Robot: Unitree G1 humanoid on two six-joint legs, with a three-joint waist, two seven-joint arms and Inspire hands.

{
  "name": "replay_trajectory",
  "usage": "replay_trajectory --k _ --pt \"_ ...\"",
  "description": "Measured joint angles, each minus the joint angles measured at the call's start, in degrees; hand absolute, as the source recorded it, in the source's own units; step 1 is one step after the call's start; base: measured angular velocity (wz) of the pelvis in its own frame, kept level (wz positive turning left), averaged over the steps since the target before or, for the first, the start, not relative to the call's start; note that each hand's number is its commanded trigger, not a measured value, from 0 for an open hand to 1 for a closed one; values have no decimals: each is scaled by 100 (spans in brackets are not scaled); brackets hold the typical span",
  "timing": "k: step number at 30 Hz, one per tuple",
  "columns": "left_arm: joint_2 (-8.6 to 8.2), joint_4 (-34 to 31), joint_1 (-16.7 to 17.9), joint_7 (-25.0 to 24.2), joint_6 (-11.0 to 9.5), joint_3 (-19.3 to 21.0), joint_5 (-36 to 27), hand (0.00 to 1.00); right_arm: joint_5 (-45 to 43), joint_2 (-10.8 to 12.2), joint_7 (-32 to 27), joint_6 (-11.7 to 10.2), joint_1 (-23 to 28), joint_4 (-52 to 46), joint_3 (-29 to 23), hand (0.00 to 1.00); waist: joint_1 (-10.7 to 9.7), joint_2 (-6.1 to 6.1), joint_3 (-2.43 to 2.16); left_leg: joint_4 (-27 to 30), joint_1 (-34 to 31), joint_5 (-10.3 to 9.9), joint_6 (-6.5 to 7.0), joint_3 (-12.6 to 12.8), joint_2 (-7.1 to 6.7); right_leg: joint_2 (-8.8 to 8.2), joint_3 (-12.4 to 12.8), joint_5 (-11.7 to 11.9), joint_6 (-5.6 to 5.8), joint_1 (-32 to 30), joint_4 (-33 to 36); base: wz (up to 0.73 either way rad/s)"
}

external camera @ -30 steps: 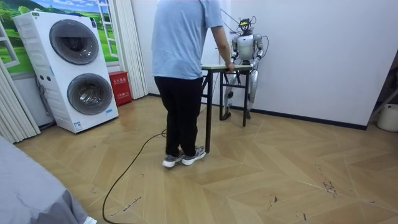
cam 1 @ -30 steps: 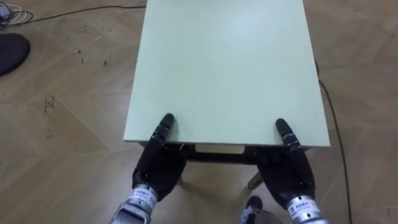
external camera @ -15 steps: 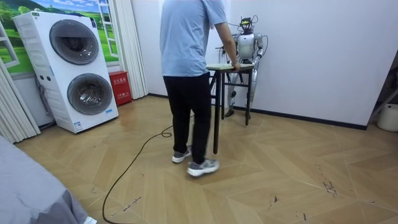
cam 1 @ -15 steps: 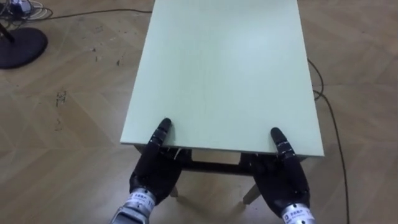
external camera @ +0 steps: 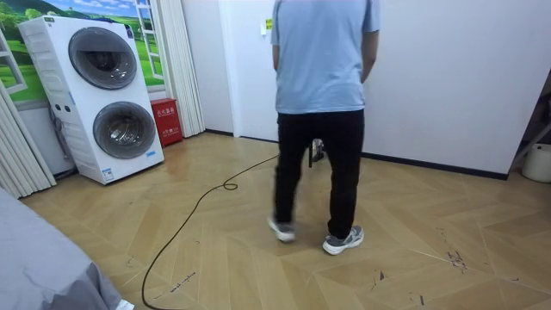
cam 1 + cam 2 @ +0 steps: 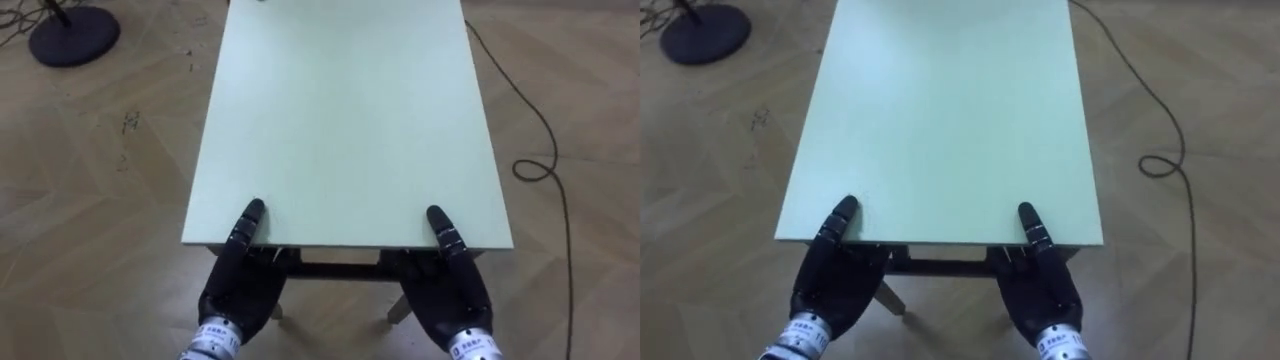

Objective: Move table with human

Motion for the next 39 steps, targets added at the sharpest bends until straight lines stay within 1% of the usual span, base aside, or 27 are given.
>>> replay_trajectory --k 1,2,4,5,8,10,12,15,18,19,21,22,23,24,25,26,27,28,29,30,31,32,33,34,35,38,39 --pt "-2 0 -32 0 12 1 10 100 2 3 24 1 -1 0 -22 100 -31 0 -1 -20 -31 59 31 246 55 -50 -139 -89 2 47 39 119" --pt "-10 0 -33 -22 26 7 9 100 2 4 39 5 0 0 -36 100 -59 19 -13 -22 -40 109 89 704 190 -90 -293 -156 8 96 65 92" --pt "10 -4 -36 -73 66 43 16 100 2 2 44 27 -1 -6 -40 100 -73 26 -19 -35 -50 162 134 993 264 -158 -506 -251 9 169 107 72" --pt "28 -4 -34 -97 113 86 19 100 -6 3 44 61 -12 -9 -39 100 -33 25 -19 -49 -51 179 131 992 244 -197 -586 -315 12 191 161 53" --pt "9 -5 12 -128 117 92 18 100 -11 -8 43 77 -12 -9 -49 100 14 42 -27 -134 -9 251 142 992 181 -267 -783 -362 39 319 164 41" --pt "-16 -5 54 -128 117 90 15 100 -23 -24 37 80 -12 -9 -48 100 38 45 -26 -129 12 252 145 995 165 -312 -830 -419 84 410 195 36" --pt "-31 -5 92 -128 114 90 7 100 -64 -36 37 79 -14 -9 -43 100 50 44 -26 -147 12 250 151 991 86 -344 -899 -459 129 451 246 36" --pt "-30 -5 140 -128 99 76 -22 100 -93 -49 28 79 -15 -9 -31 100 47 41 -19 -221 36 291 228 978 -32 -480 -888 -513 218 529 346 48" --pt "-45 -6 150 -129 83 61 -23 100 -124 -49 9 79 -31 -8 -49 100 108 35 -11 -273 35 300 347 994 -183 -610 -758 -557 287 537 537 47" --pt "-65 -6 168 -129 69 47 -22 100 -163 -44 9 79 -30 -5 -58 100 135 60 2 -206 9 262 404 988 -210 -644 -751 -561 290 556 666 55" --pt "-65 -23 166 -128 69 43 -17 100 -167 -30 7 79 -25 -3 -80 100 96 74 12 -130 -77 191 491 881 -261 -738 -721 -569 289 528 1000 79" --pt "-57 -30 163 -127 67 30 -28 100 -167 -21 7 79 -14 -4 -87 100 -11 71 19 -43 -145 141 542 633 -392 -856 -554 -569 278 436 1430 118" --pt "-46 -30 151 -123 66 10 -30 100 -143 -18 7 79 10 -4 -93 100 -168 57 29 89 -200 93 615 297 -566 -936 -109 -521 200 260 1981 130" --pt "-41 -29 138 -106 66 -20 -27 100 -115 -7 10 77 45 -4 -111 100 -226 47 35 139 -209 69 657 116 -639 -943 232 -469 114 125 2275 128" --pt "6 -31 142 -99 -2 -141 -18 100 -52 -10 33 70 114 -6 -132 100 -286 47 45 221 -212 32 730 -261 -828 -773 909 -538 -38 -190 2669 88" --pt "15 -30 145 -99 -35 -185 -20 100 -29 -25 26 73 119 -5 -134 100 -314 74 58 250 -226 35 737 -473 -911 -570 1183 -692 -29 -325 2665 89" --pt "-4 -28 146 -99 -59 -215 -32 100 -3 -43 18 75 114 -6 -130 100 -337 147 101 310 -262 67 751 -894 -1065 -168 1554 -918 -45 -556 2508 99" --pt "15 -27 148 -98 -60 -213 -59 100 5 -33 18 76 134 -8 -117 100 -451 148 103 296 -261 168 777 -1284 -1276 149 1931 -1021 -37 -715 2175 149" --pt "27 -27 124 -84 -59 -220 -55 100 32 -26 18 68 154 -16 -112 100 -576 107 106 303 -265 254 734 -1531 -1472 343 2188 -1023 -30 -840 1783 143" --pt "58 -26 124 -82 -59 -215 -57 100 39 -23 18 65 155 -18 -109 100 -607 80 95 320 -281 265 736 -1585 -1549 408 2289 -995 -24 -868 1572 133" --pt "45 3 125 -75 -46 -228 -61 100 37 -56 16 55 169 -24 -110 100 -660 80 89 403 -318 261 726 -1589 -1632 421 2320 -830 -37 -874 1455 101" --pt "39 3 139 -60 -22 -243 -59 100 37 -71 16 52 182 -24 -108 100 -650 115 72 373 -354 239 719 -1194 -1423 310 1966 -840 -95 -802 1361 92" --pt "47 -1 136 -60 -24 -243 -53 100 37 -71 12 49 184 -24 -106 100 -622 121 67 305 -352 237 719 -892 -1289 284 1850 -830 -120 -766 1329 77" --pt "48 -10 127 -60 -62 -230 -9 100 37 -34 3 10 194 -24 -82 100 -555 52 57 169 -330 228 704 -489 -1125 254 1720 -837 -147 -726 1286 52" --pt "58 -10 130 -60 -103 -226 -2 100 37 -19 -7 2 193 -31 -59 100 -414 -9 39 27 -268 267 708 -443 -1093 288 1711 -805 -169 -682 1178 34" --pt "62 -11 151 -57 -107 -227 -9 100 53 -42 -62 3 190 -50 -38 100 -86 -28 26 -275 -36 378 716 -588 -1083 405 1651 -694 -172 -366 755 13" --pt "67 -11 151 -57 -107 -223 -9 100 53 -52 -73 3 189 -60 -26 100 -39 -32 24 -334 12 398 706 -621 -1085 411 1611 -671 -180 -296 673 25"
